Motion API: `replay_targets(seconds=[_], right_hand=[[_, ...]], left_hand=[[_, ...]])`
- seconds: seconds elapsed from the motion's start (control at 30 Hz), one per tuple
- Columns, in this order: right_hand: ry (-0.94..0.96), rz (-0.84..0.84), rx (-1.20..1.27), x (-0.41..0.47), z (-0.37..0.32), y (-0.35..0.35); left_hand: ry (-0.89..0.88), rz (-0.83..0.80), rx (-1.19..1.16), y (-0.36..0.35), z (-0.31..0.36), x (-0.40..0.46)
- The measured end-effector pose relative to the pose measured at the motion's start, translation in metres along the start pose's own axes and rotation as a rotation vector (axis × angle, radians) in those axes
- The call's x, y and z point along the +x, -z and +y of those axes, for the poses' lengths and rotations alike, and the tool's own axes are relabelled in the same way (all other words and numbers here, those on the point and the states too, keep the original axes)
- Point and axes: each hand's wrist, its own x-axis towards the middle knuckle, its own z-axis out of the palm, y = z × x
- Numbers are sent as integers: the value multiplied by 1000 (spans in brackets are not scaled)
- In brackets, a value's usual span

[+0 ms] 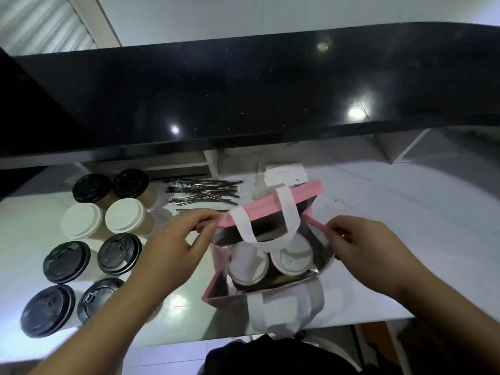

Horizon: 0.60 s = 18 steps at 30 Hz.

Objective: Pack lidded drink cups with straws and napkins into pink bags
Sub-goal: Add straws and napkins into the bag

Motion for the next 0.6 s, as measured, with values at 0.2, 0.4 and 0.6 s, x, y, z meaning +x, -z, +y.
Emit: replay_targets(seconds=[0.2,0.4,0.6], right_hand=[[-77,-107,57,-26,-2,-2],[-89,-279,163,-25,6,11],[-174,-97,207,72,34,22]], left_hand=[[-247,24,91,1,-11,19],[-346,-65,84,9,-26,22],[-255,-22,26,5,-27,27]])
